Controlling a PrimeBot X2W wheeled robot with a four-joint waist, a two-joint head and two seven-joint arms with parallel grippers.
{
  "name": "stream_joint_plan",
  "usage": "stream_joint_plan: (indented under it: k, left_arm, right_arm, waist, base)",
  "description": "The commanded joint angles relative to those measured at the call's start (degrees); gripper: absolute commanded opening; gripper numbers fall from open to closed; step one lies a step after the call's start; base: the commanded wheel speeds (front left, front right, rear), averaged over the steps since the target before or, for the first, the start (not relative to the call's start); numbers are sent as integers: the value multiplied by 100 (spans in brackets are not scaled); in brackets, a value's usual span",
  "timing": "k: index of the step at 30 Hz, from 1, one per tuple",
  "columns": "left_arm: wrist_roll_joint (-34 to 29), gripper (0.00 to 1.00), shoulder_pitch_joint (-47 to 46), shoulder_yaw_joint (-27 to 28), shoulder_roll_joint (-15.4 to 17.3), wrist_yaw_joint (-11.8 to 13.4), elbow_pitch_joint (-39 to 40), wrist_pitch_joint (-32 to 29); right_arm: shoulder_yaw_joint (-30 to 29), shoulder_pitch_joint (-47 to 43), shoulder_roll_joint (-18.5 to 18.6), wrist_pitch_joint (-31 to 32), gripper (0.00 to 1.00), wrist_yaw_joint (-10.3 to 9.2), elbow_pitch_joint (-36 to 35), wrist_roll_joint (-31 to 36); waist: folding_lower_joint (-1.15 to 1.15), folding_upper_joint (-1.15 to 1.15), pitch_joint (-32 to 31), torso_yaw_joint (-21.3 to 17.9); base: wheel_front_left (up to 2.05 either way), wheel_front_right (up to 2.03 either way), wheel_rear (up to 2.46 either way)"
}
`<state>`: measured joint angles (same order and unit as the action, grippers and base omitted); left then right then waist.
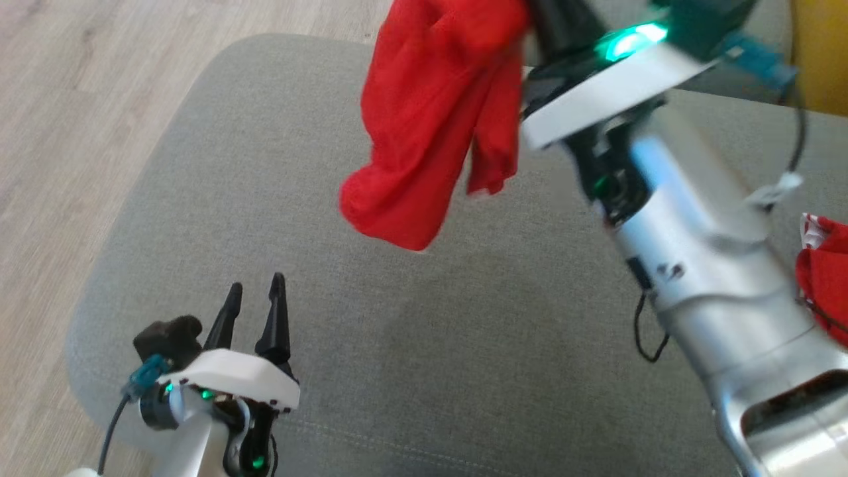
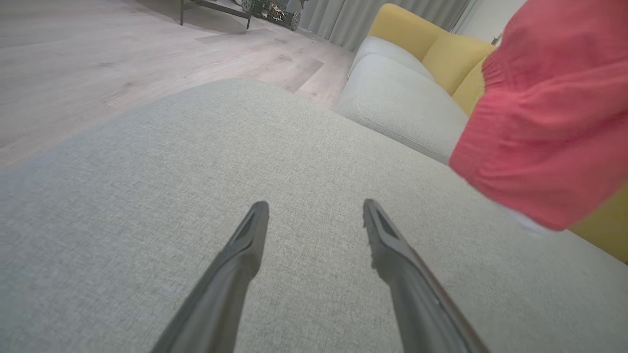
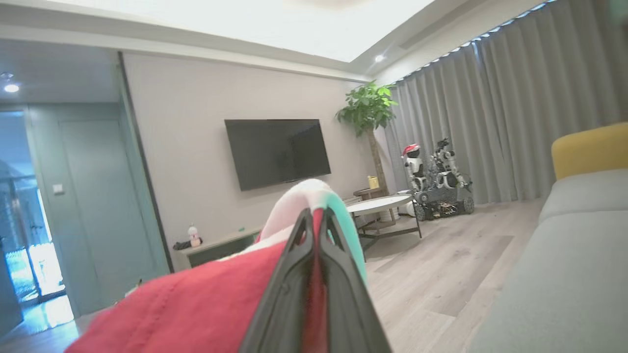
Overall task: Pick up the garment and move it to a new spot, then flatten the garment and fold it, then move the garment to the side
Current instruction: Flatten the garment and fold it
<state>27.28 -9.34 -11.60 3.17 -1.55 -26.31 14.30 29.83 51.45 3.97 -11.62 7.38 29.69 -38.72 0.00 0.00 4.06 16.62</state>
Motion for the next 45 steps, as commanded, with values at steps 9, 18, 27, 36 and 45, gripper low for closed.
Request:
stream_joint_plan:
  k: [9,18,27,36,45]
  left_arm:
    - [-91,100,-159,351,3,-9,233,70]
    - [-149,100,-252,412,-5,-59,221,70]
    - [-229,100,-223,435,-13,-100,274,70]
    - [-273,100,-27,368,-23,-121,397,70]
    - [-296,100,67,233,-27,-158,486,70]
  right_arm:
    - [-1401,-600,144,393,76,11,2164,187]
    - [-2894,-583,837,-313,100,11,3969,1734]
    - [-3281,-1381,167,-336,100,11,2105,2699]
    - [-2964,-3227,-89,-321,100,11,-83,3224]
    - [-2628,-4083,-108,120,100,11,-1342,3371]
  waist:
    - [0,0,193,-186]
    - [0,0,280,-521]
    - [0,0,25,-959]
    - [0,0,-183,-1230]
    - [0,0,-162,-1263]
  base:
    - [0,0,0]
    - [0,0,0]
    - [0,0,0]
    - [0,0,0]
    - [0,0,0]
